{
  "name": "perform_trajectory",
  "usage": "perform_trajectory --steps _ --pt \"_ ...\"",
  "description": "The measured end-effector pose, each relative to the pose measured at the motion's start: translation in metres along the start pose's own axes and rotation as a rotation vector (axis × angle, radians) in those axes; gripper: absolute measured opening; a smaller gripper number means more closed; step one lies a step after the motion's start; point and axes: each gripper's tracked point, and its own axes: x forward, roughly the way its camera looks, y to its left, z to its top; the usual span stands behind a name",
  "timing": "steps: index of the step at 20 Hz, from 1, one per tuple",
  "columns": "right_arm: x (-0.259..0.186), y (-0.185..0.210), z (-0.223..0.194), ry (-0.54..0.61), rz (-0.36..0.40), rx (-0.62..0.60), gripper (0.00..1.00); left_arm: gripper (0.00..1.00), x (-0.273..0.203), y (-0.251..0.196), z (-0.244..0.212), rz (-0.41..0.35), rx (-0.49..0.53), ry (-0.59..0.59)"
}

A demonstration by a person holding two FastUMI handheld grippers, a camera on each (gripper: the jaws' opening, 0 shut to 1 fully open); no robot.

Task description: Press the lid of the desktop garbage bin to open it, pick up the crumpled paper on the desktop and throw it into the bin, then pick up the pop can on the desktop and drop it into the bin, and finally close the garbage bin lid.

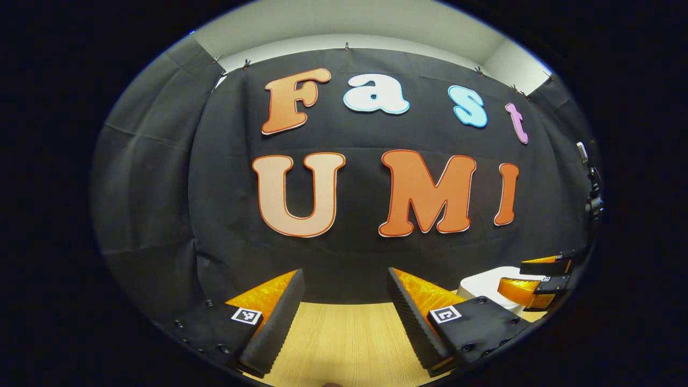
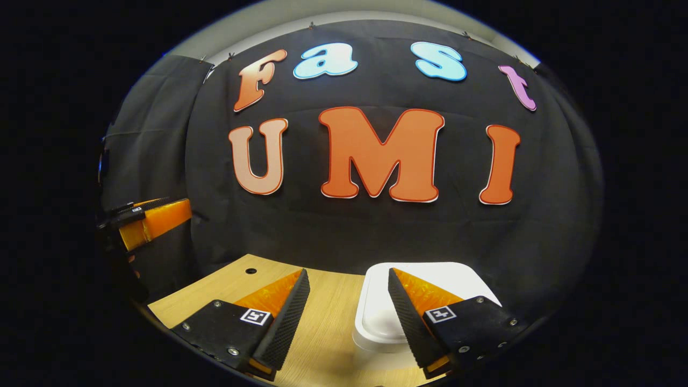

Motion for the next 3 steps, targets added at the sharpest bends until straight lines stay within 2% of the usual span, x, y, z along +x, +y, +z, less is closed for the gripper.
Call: perform_trajectory --steps 3 --pt "0.0094 0.0010 0.0084 -0.014 0.000 0.001 0.89 1.00 0.0063 -0.0003 0.0086 -0.014 0.018 -0.016"
